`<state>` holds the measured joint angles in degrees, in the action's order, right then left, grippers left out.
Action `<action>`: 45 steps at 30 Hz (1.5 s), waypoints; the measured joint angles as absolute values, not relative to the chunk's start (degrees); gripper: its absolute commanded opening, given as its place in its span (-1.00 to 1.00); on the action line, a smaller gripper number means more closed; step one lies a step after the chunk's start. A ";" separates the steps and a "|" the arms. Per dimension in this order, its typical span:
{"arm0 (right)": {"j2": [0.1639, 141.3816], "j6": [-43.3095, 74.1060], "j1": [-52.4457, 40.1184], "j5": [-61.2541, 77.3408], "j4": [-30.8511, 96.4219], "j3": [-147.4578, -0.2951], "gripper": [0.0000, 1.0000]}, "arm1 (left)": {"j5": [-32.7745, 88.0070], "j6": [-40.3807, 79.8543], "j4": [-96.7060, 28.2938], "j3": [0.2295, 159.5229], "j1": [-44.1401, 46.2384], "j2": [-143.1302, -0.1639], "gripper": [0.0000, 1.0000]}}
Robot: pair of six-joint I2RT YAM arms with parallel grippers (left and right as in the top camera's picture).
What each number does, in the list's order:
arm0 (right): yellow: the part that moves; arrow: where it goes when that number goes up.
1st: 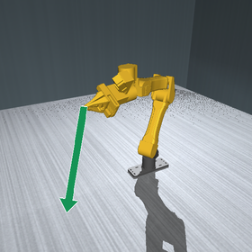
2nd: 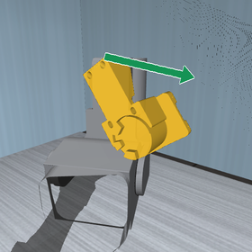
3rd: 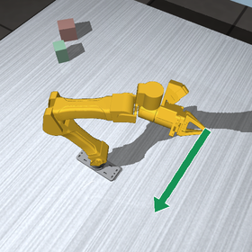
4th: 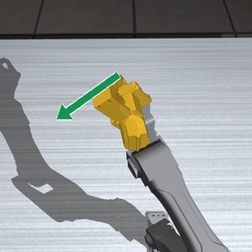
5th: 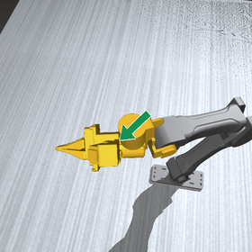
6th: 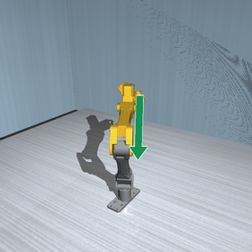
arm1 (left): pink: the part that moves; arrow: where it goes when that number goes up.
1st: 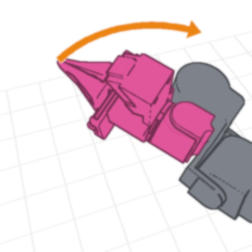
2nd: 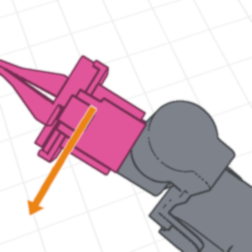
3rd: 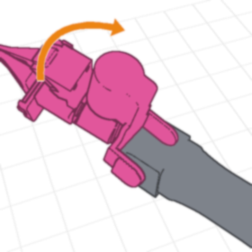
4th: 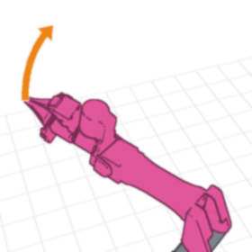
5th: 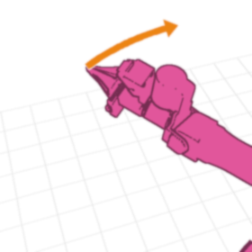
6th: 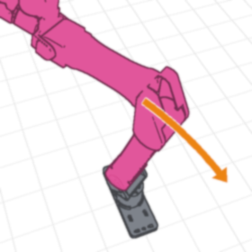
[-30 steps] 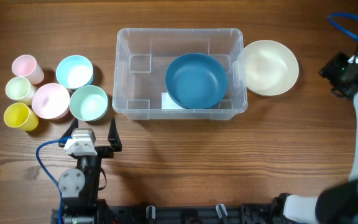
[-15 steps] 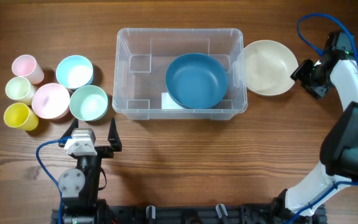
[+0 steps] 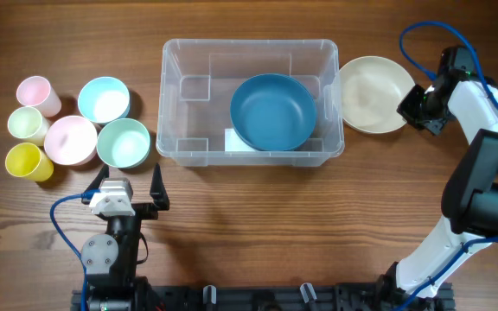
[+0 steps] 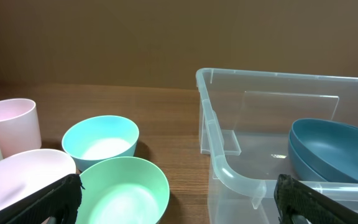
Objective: Pack container
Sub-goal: 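Grasp the cream bowl rim with the right gripper and lift, then place the cream bowl onto the teal bowls in the box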
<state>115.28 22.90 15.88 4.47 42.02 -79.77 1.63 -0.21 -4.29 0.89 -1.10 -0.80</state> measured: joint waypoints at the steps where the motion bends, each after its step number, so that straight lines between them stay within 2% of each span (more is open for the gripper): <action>1: 115.28 22.90 15.88 4.43 42.19 -79.77 -0.92 | 1.63 -0.21 -4.27 0.89 -1.10 -0.80 1.00; 7: 111.70 22.44 15.88 3.38 43.97 -79.77 -0.91 | 1.63 -0.19 -4.29 0.89 -1.10 -0.80 1.00; 15: 89.41 17.12 14.55 2.85 47.07 -84.66 -0.91 | 1.63 -0.21 -4.27 0.89 -1.10 -0.80 1.00; 23: 73.47 12.05 4.75 2.76 48.38 -86.30 -0.91 | 1.63 -0.21 -4.27 0.89 -1.10 -0.80 1.00; 28: 75.68 11.07 -2.66 2.74 48.97 -86.28 -0.91 | 1.63 -0.19 -4.27 0.89 -1.10 -0.80 1.00; 36: 87.35 9.69 -13.37 2.55 47.81 -85.84 -0.87 | 1.65 -0.19 -4.27 0.89 -1.10 -0.80 1.00; 45: 97.71 9.30 -16.80 2.07 47.31 -85.58 -0.87 | 1.63 -0.21 -4.27 0.89 -1.10 -0.80 0.99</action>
